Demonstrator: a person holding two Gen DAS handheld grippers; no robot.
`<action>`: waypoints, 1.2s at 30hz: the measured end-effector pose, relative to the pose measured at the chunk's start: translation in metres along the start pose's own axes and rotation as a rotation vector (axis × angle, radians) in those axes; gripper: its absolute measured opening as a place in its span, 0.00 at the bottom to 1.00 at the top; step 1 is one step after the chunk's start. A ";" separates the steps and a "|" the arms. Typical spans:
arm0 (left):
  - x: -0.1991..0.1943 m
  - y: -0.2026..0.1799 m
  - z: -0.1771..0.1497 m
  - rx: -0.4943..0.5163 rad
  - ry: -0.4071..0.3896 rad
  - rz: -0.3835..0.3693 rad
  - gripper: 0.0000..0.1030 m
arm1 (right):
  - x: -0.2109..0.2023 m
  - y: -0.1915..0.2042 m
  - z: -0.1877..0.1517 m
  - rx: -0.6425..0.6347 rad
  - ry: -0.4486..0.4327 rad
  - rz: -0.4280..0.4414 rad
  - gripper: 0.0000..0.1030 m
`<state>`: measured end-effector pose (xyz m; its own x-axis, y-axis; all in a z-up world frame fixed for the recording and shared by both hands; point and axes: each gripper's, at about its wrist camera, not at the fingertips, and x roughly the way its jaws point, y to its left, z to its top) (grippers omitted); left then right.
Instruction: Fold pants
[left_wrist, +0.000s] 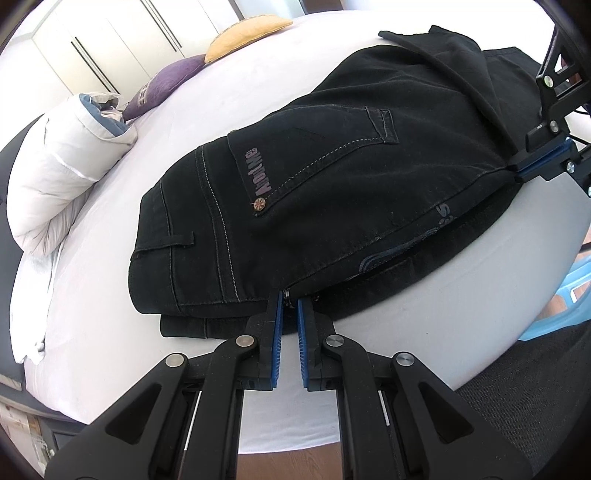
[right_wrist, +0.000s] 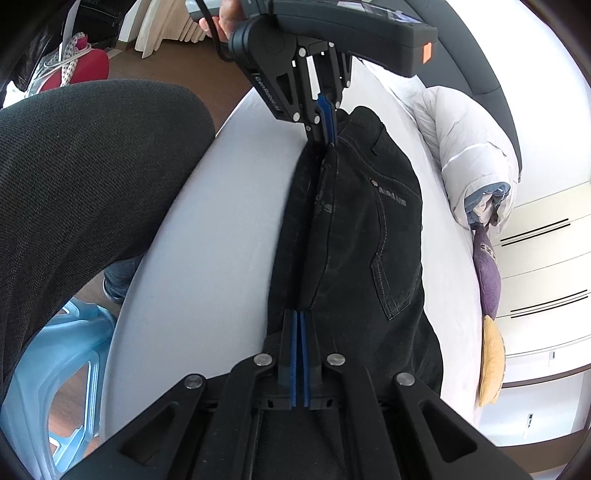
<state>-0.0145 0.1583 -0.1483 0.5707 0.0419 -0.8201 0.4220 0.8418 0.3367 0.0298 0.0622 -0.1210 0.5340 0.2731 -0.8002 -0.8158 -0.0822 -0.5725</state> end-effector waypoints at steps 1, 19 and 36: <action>0.001 0.000 0.000 -0.003 -0.002 -0.002 0.07 | 0.000 0.000 -0.001 0.003 0.002 0.001 0.03; 0.006 0.027 0.006 -0.092 0.037 -0.057 0.09 | -0.010 0.014 -0.011 0.057 0.018 0.043 0.02; 0.050 0.014 0.118 -0.228 0.006 -0.176 0.09 | 0.044 -0.054 -0.008 0.408 0.092 0.130 0.02</action>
<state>0.1030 0.1084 -0.1305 0.4981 -0.1131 -0.8597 0.3443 0.9357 0.0764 0.0997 0.0707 -0.1270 0.4236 0.1971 -0.8841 -0.8885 0.2804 -0.3632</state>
